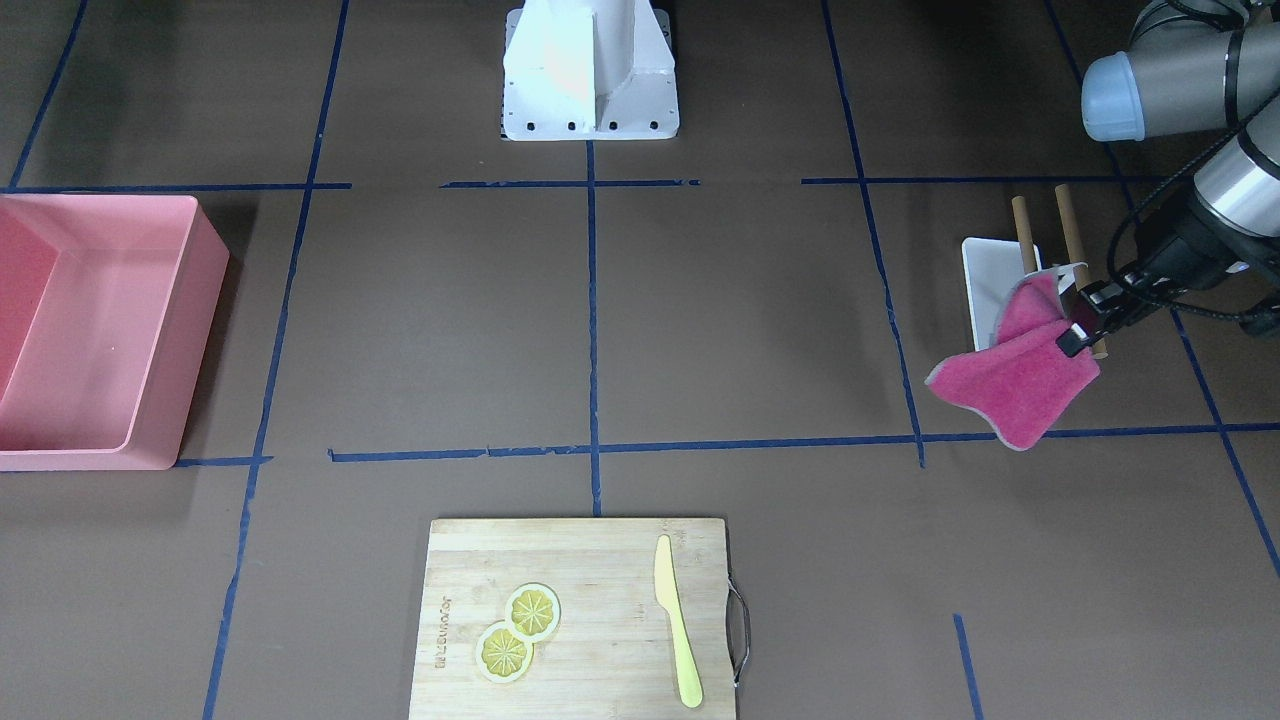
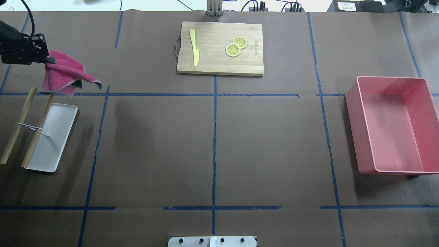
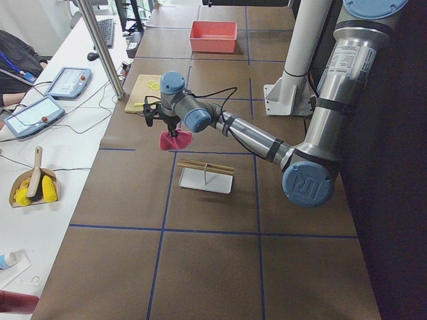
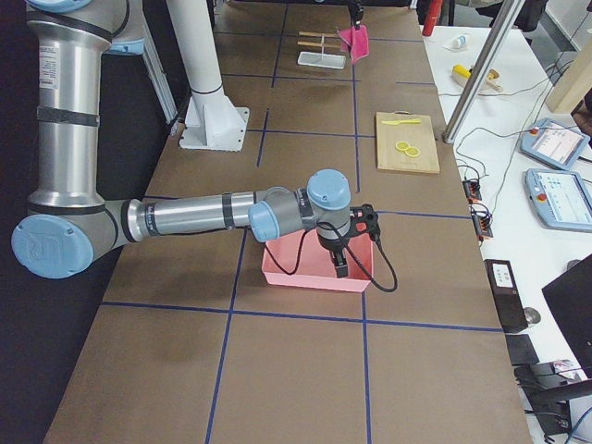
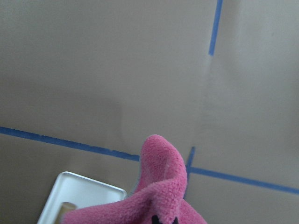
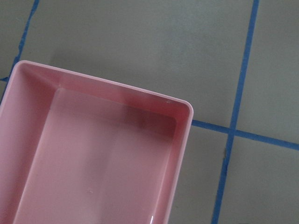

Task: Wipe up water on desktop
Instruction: 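Lift the pink towel with the left gripper while the right arm approaches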

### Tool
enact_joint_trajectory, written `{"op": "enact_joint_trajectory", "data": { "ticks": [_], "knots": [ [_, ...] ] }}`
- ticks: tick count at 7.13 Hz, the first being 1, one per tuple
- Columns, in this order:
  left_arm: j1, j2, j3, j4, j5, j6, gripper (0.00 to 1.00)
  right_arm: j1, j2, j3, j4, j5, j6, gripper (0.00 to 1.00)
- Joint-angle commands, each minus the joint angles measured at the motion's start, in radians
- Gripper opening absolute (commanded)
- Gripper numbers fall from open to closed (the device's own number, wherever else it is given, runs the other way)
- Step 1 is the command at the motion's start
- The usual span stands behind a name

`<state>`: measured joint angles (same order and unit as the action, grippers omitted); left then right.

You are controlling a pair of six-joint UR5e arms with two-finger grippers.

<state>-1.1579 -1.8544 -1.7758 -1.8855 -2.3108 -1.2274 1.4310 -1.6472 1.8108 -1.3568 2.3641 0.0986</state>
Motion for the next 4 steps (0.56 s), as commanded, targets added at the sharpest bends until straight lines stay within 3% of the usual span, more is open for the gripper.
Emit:
{"op": "enact_joint_trajectory", "data": {
  "ticks": [1, 3, 4],
  "knots": [
    [0.084, -0.121, 0.001, 0.000, 0.004, -0.285, 0.00, -0.104, 0.129, 0.016, 0.002, -0.003, -0.013, 1.00],
    [0.177, -0.234, 0.006, 0.000, 0.005, -0.563, 0.01, -0.217, 0.269, 0.016, 0.036, -0.017, 0.009, 1.00],
    [0.213, -0.280, 0.003, -0.003, 0.004, -0.680, 0.02, -0.275, 0.282, 0.013, 0.136, -0.057, 0.019, 1.00]
  ]
}}
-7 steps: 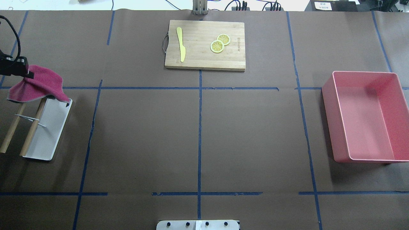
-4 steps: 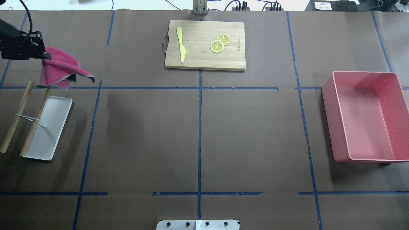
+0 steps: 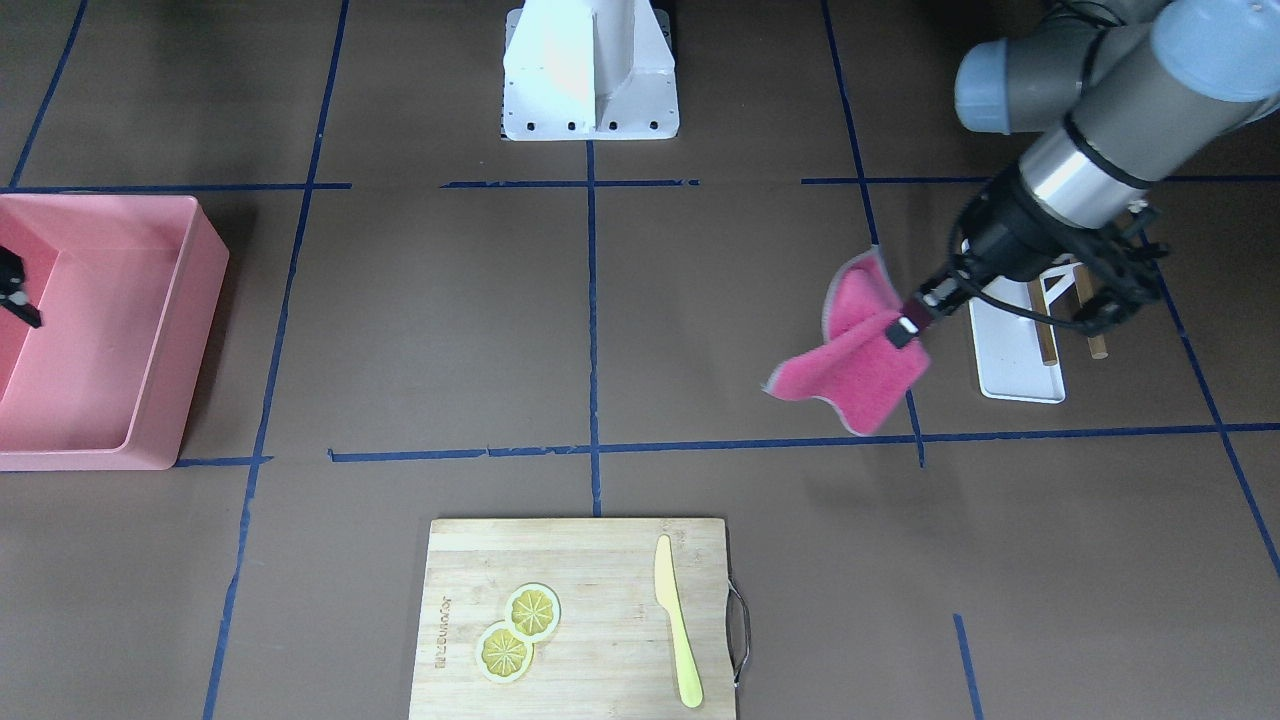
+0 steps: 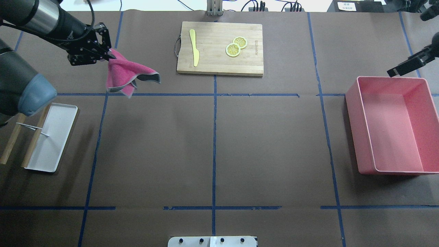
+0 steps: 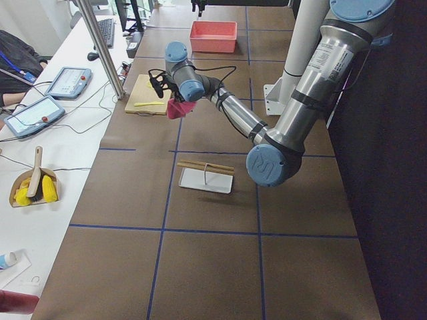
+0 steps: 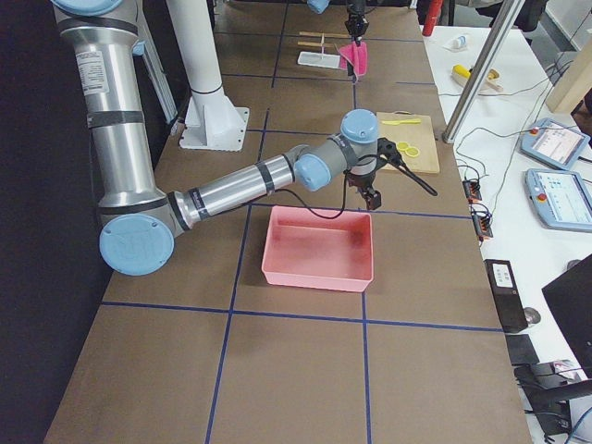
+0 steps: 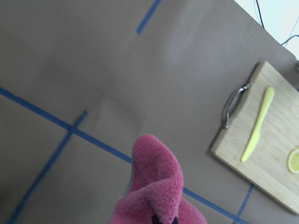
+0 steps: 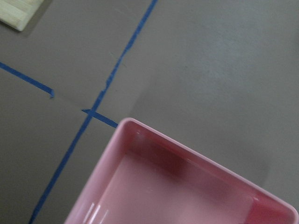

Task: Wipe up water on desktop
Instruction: 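Lift the pink towel with the left gripper while the right arm approaches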

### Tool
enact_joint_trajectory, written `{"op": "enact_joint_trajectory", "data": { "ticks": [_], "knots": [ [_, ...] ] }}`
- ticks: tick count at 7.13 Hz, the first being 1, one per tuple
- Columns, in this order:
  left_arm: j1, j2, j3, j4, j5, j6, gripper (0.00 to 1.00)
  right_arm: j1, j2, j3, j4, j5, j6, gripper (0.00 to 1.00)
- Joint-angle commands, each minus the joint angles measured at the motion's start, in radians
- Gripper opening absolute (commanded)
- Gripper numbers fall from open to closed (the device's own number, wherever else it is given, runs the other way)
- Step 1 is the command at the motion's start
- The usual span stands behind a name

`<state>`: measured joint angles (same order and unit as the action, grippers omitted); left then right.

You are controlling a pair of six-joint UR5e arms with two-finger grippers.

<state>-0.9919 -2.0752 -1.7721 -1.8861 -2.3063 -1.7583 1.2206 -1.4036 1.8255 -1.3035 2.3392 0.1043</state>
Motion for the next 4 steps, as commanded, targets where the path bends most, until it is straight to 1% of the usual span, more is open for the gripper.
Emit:
{"op": "enact_joint_trajectory", "data": {
  "ticks": [1, 2, 3, 4],
  "knots": [
    [0.074, -0.106, -0.003, -0.007, -0.001, -0.250, 0.02, -0.122, 0.058, 0.000, 0.166, -0.082, 0.031, 1.00],
    [0.096, -0.143, -0.003, -0.008, -0.001, -0.313, 0.02, -0.178, 0.116, -0.003, 0.190, -0.095, 0.034, 1.00],
    [0.111, -0.169, -0.003, -0.013, -0.002, -0.361, 0.02, -0.235, 0.188, -0.003, 0.190, -0.116, 0.098, 1.00],
    [0.139, -0.190, -0.004, -0.018, -0.002, -0.380, 0.02, -0.312, 0.254, 0.001, 0.194, -0.192, 0.174, 1.00]
  ]
}}
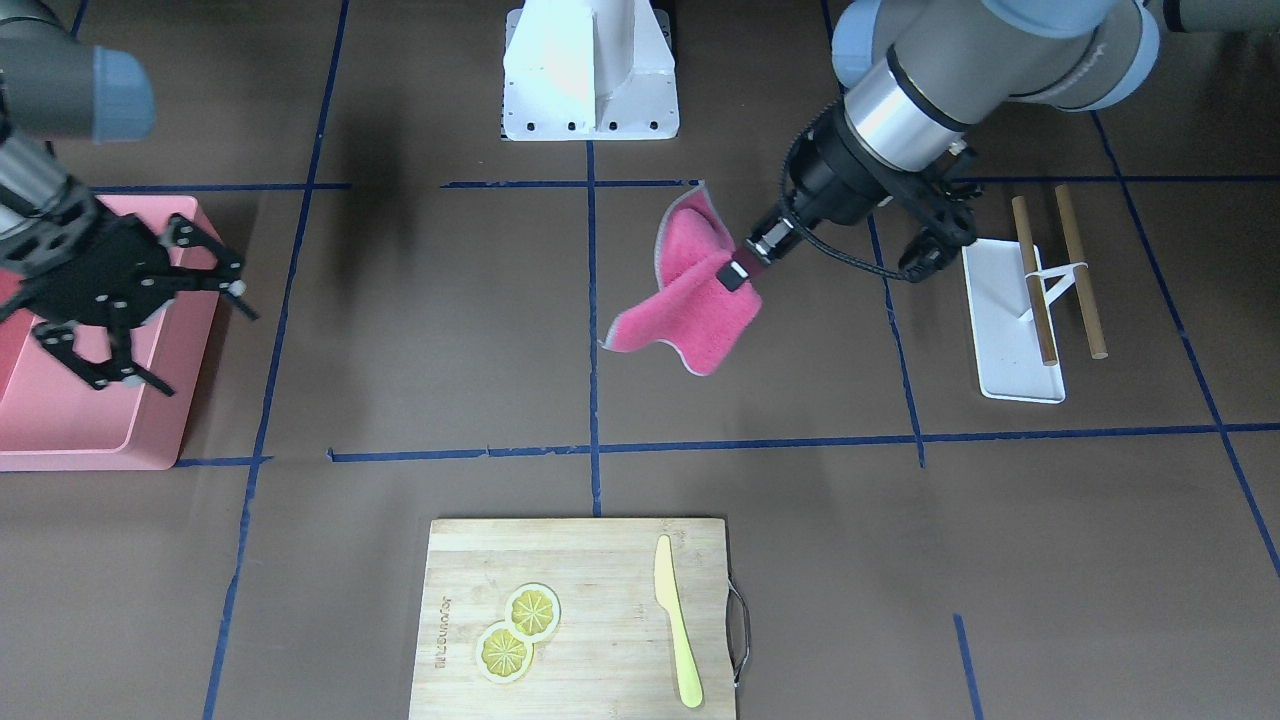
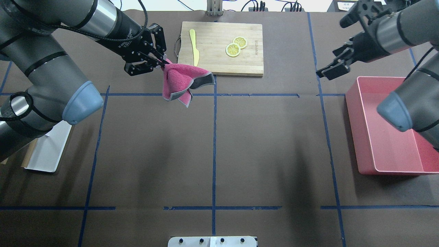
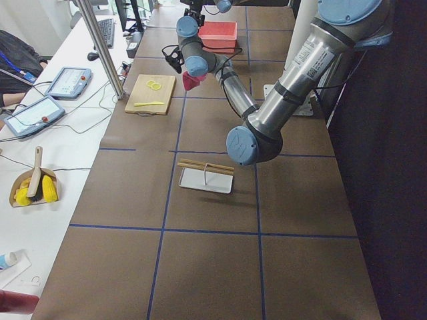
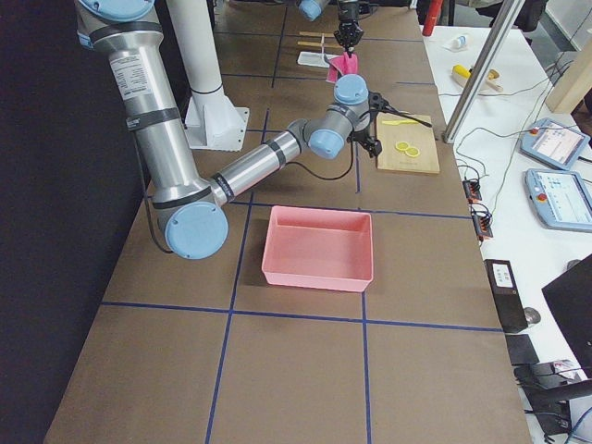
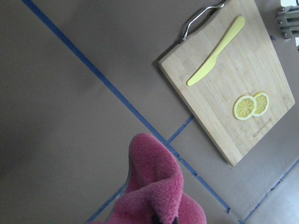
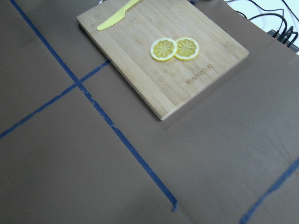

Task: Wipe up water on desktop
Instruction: 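Lift the pink towel with the left gripper while the right arm approaches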

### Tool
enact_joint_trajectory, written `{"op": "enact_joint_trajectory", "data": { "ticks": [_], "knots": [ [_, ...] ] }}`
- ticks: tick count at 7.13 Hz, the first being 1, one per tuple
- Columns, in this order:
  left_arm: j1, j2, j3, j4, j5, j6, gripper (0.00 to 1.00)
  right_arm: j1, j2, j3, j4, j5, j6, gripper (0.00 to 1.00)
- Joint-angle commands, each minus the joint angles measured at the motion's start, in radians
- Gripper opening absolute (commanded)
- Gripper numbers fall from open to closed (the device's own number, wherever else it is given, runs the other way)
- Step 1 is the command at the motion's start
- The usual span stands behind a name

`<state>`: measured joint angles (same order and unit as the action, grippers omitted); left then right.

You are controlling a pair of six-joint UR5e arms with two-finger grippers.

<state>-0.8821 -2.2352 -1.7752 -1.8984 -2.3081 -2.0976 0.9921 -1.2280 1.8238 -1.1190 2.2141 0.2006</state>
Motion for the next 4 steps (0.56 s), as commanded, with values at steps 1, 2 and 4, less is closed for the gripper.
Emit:
{"op": "enact_joint_trajectory", "data": {
  "ticks": [1, 2, 4],
  "knots": [
    [0.035, -0.041, -0.001, -0.011, -0.002, -0.056, 0.02, -0.152, 0.126, 0.008, 0.010, -0.149, 0.130, 1.00],
    [0.055, -0.044, -0.001, -0.031, -0.001, -0.099, 0.02, -0.211, 0.148, 0.027, 0.010, -0.230, 0.169, 1.00],
    [0.080, -0.070, 0.000, -0.034, -0.001, -0.142, 0.02, -0.285, 0.186, 0.052, 0.010, -0.312, 0.197, 1.00]
  ]
}}
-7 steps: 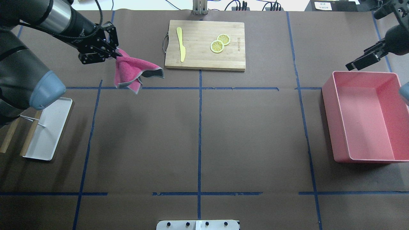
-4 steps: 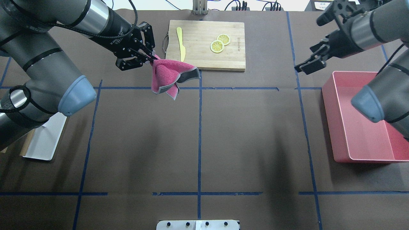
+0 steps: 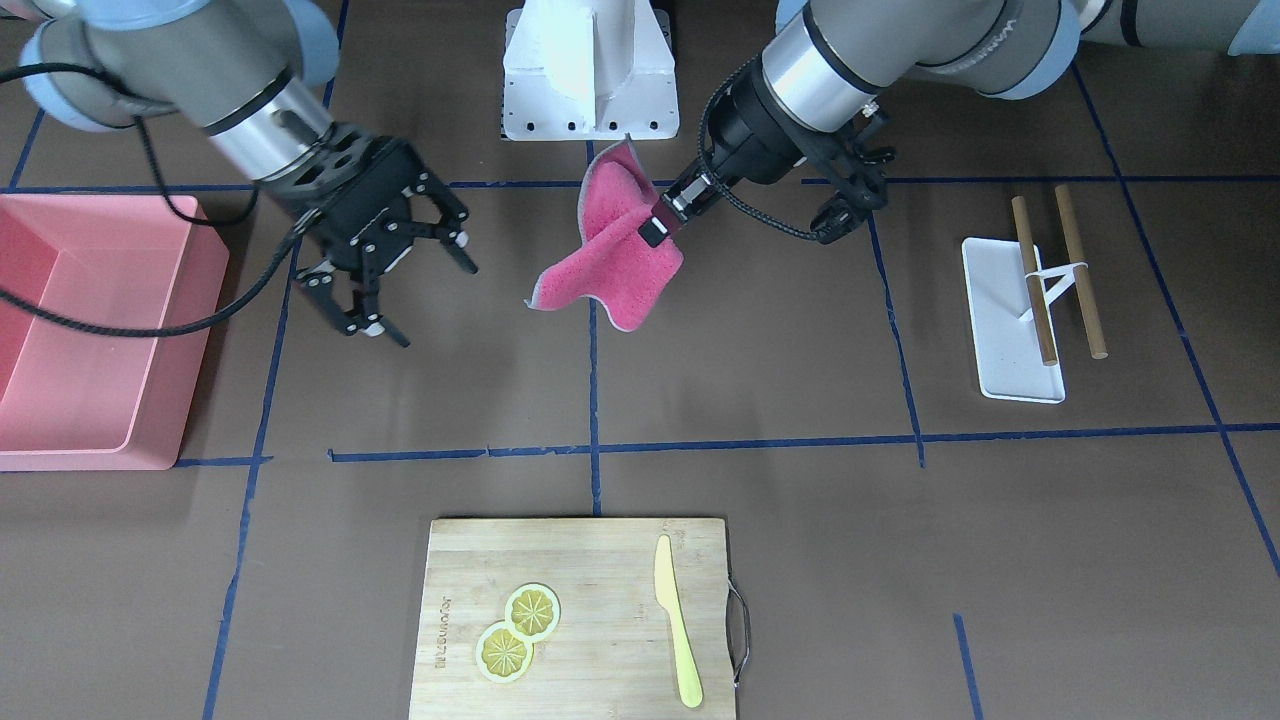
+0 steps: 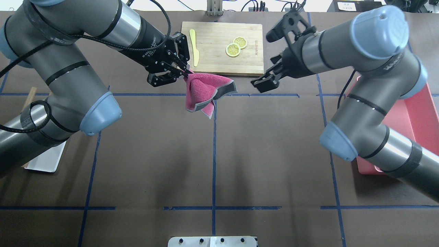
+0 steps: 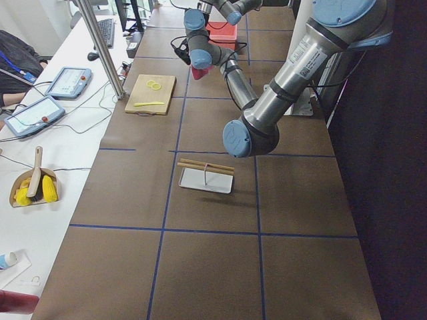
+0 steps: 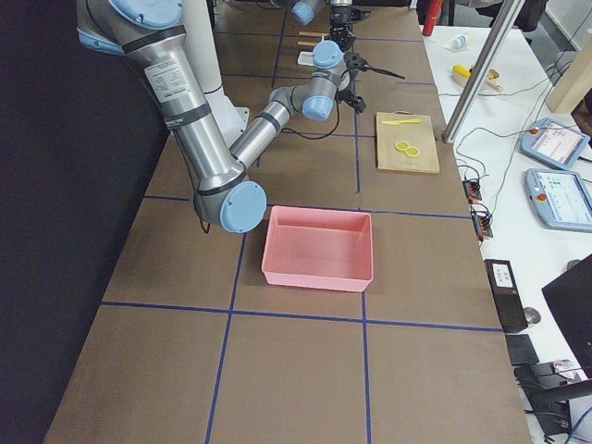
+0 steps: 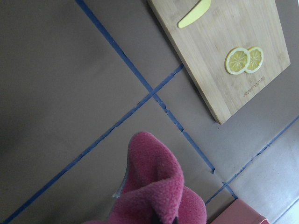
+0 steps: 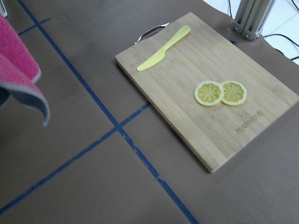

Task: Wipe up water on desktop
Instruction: 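Grasp the hanging pink towel with the right gripper beside the left gripper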

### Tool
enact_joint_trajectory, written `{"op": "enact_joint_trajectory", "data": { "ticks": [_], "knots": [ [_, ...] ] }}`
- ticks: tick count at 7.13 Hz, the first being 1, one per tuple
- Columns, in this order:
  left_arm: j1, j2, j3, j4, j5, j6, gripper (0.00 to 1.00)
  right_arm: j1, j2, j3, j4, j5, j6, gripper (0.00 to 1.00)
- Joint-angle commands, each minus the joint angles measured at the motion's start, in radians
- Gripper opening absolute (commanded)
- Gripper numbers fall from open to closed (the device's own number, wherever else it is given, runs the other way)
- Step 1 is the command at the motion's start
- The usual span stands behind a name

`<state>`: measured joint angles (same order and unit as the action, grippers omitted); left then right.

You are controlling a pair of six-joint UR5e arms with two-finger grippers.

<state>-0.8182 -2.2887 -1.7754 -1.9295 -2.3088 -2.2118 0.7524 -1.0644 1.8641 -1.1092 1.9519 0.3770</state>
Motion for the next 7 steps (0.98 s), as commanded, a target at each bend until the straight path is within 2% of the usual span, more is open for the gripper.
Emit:
{"op": "enact_joint_trajectory", "data": {
  "ticks": [1, 3, 7],
  "knots": [
    [0.021, -0.026, 0.001, -0.003, 0.002, -0.031, 0.02, -0.068, 0.027, 0.013, 0.000, -0.071, 0.020, 1.00],
    [0.022, -0.038, 0.002, -0.003, 0.002, -0.045, 0.02, -0.125, 0.027, 0.036, -0.001, -0.132, 0.020, 1.00],
    [0.022, -0.035, 0.004, -0.019, 0.000, -0.043, 0.02, -0.185, 0.029, 0.041, -0.003, -0.195, 0.006, 1.00]
  ]
}}
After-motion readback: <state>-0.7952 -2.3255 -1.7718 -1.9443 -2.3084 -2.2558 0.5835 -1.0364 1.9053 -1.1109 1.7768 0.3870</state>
